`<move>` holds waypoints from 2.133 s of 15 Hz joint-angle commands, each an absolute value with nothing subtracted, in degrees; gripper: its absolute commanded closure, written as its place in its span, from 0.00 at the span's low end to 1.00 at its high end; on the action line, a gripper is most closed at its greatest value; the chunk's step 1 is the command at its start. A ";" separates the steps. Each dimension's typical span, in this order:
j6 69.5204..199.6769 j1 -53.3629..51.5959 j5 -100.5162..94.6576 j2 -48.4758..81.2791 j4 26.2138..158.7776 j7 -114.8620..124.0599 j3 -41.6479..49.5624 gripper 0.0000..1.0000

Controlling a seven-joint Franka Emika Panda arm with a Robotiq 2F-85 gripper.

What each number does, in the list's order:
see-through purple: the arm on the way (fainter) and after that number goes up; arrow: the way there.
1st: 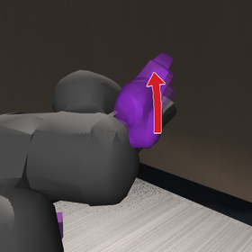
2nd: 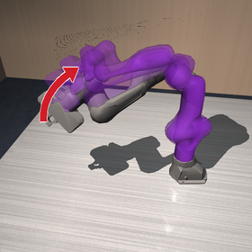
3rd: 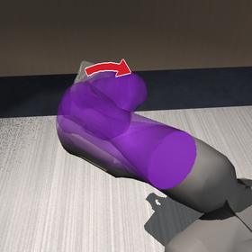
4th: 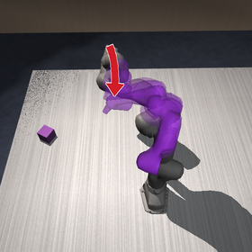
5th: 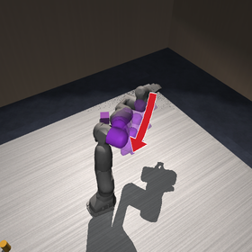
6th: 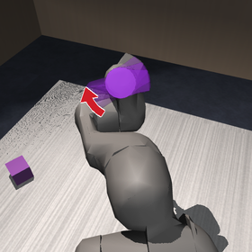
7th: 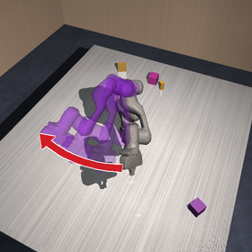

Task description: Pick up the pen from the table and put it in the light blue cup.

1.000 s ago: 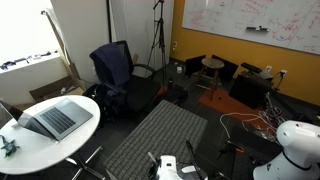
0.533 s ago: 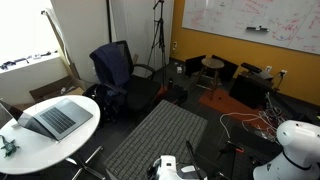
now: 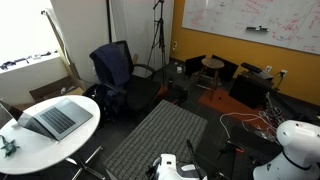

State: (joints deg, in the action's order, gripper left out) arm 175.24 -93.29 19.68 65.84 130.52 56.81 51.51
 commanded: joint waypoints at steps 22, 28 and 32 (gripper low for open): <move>191.51 -78.93 20.90 40.80 143.57 43.51 58.78 0.00; 193.59 -72.25 21.39 32.87 144.78 33.16 58.36 0.00; 194.19 -68.91 21.99 28.79 145.68 27.05 57.96 0.00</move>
